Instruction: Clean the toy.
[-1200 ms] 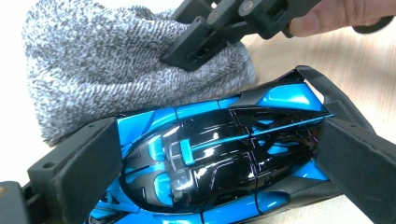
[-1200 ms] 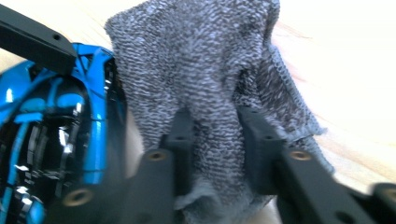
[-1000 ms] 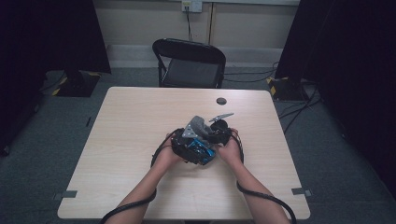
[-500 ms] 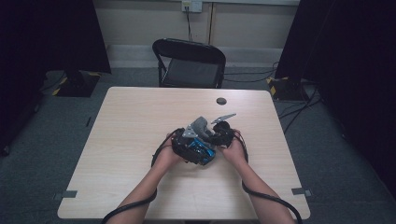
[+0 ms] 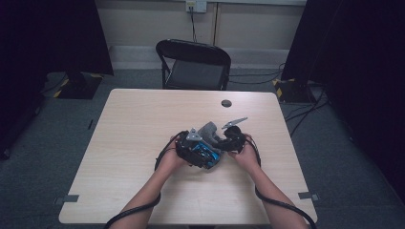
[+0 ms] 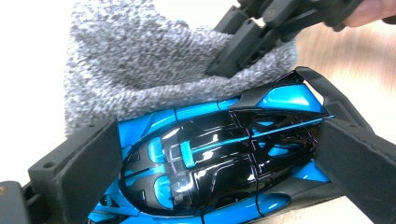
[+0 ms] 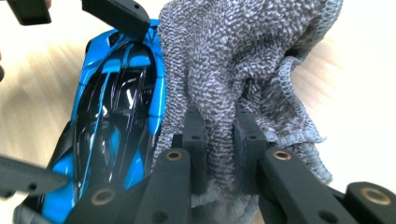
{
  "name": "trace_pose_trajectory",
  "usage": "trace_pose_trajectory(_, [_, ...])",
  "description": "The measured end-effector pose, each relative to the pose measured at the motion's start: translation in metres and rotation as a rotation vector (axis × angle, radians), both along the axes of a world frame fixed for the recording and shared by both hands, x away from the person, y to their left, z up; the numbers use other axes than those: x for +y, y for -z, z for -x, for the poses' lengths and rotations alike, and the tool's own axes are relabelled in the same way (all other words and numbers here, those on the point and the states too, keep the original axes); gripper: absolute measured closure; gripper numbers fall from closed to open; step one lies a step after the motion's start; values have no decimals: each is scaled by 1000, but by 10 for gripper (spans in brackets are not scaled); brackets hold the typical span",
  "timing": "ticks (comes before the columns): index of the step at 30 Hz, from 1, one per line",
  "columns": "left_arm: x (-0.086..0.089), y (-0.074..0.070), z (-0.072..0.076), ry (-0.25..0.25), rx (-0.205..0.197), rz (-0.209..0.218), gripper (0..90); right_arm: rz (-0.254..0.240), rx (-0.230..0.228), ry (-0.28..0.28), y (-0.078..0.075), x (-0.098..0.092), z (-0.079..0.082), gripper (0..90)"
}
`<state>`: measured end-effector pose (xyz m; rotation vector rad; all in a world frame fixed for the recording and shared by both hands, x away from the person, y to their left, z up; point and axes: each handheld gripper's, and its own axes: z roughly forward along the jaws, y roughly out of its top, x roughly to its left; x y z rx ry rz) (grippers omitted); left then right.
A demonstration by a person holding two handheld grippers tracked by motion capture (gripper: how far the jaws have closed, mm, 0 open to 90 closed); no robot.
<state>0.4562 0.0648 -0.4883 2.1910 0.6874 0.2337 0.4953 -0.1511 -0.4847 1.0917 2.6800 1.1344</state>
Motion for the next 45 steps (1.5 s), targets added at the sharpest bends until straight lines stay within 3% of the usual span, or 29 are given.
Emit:
trace_pose_trajectory(8, [-1, -1, 0, 3, 4, -8, 5, -41, 24, 7, 2, -16, 10, 781])
trace_pose_trajectory(23, [-1, -1, 0, 4, 6, -12, 5, -73, 69, 38, 1, -41, 35, 781])
trace_pose_trajectory(45, [-2, -2, -1, 8, 9, -22, 6, -37, 69, -8, -4, -66, 62, 778])
